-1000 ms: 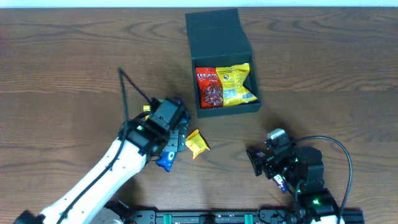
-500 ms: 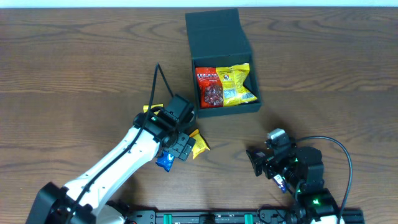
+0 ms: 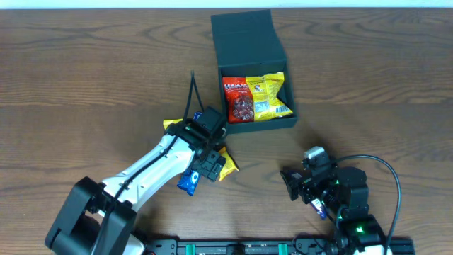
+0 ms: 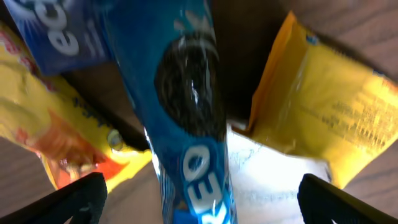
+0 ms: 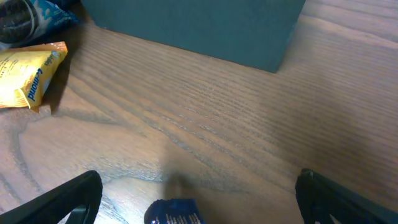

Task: Pack container
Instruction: 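Lower the left gripper and grasp the blue Oreo pack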

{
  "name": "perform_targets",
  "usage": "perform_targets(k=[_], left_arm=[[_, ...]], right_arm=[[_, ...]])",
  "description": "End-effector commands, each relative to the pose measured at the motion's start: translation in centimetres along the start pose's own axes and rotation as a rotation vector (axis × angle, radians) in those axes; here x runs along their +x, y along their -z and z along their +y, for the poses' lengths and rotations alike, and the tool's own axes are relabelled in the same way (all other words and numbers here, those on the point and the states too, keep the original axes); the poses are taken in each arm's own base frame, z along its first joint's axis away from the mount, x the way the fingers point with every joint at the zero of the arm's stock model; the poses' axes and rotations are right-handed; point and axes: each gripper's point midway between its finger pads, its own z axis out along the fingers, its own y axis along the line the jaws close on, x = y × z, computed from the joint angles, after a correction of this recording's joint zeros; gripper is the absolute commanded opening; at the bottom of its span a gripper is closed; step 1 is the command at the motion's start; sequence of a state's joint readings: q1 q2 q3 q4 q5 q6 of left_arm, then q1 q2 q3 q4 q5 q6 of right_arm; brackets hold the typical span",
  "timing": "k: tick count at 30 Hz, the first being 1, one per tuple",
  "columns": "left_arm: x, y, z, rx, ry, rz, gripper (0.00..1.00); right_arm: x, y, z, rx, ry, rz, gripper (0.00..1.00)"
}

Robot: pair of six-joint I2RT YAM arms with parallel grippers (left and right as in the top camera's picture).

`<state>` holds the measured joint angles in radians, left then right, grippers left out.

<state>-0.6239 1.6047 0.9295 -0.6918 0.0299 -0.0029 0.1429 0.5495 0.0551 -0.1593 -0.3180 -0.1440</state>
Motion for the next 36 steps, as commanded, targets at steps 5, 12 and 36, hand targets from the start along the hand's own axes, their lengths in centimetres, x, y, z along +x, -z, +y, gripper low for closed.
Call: perform_targets(k=[5, 12, 36], left_arm=[[0.6, -1.8, 0.1, -0.01, 0.001, 0.056, 0.88], [0.6, -2.4, 0.1, -0.012, 0.001, 0.064, 0.76], [0.4, -2.5, 0.1, -0.011, 0.003, 0.051, 0.41]], right_arm=[[0.2, 0.0, -0.1, 0.005, 0.006, 0.002, 0.99], [0.2, 0.0, -0.1, 0.005, 0.006, 0.002, 0.99], [0.2, 0.0, -0.1, 0.005, 0.006, 0.002, 0.99]])
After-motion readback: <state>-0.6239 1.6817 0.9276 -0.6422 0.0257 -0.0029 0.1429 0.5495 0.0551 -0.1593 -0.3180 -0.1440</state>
